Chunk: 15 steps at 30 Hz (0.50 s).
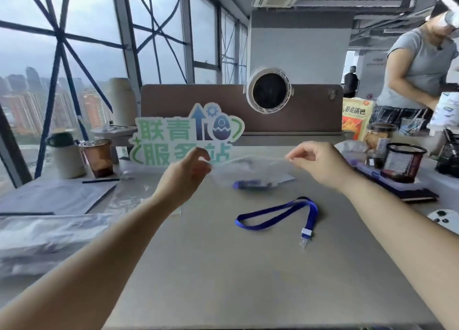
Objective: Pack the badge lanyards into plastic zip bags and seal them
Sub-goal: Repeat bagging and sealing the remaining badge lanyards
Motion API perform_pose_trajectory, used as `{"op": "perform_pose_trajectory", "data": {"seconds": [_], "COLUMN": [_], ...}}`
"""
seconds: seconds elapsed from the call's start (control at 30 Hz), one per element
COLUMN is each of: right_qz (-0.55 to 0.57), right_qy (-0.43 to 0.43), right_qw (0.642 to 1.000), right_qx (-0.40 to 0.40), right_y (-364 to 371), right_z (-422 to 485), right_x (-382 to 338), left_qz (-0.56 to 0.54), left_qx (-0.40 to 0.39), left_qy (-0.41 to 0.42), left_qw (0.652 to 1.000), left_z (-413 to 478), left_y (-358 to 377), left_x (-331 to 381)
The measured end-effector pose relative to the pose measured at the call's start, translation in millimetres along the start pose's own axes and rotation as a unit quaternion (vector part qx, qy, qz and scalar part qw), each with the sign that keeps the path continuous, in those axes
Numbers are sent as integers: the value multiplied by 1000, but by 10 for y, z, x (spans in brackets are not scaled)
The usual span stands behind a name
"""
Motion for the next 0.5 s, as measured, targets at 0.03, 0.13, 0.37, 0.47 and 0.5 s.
{"op": "perform_pose_trajectory", "data": {"seconds": [0.03, 0.13, 0.37, 0.47, 0.5], "right_qz": [-4, -16, -74, -77, -83], "right_qy": [23, 70, 159, 167, 147], "right_qw": [999, 994, 966, 972, 980], "right_qx": [-29, -83, -188, -146, -105], "right_y": [69, 213, 444, 459, 449], "right_z": [-178, -632, -1416, -1476, -1426], "right_x": [58, 209, 509, 522, 468], "left_qz": [9, 66, 163, 116, 109], "left_qx": [-18, -60, -208, -207, -183], "left_qy": [-14, -38, 23, 39, 45], "left_qw": [1000, 995, 964, 971, 976], "left_z": [-202, -687, -1357, -1416, -1359], "left_y": [59, 185, 387, 410, 422], "left_x": [-47, -79, -36, 11, 34]}}
Point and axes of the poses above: each hand's wrist, its own z-axis towards the middle knuckle, its own y-axis out of the palm, x = y × z, the point moved 5 cm from there along z, towards the middle knuckle, and after that the axes turned 9 degrees about z, right-handed, at the moved point
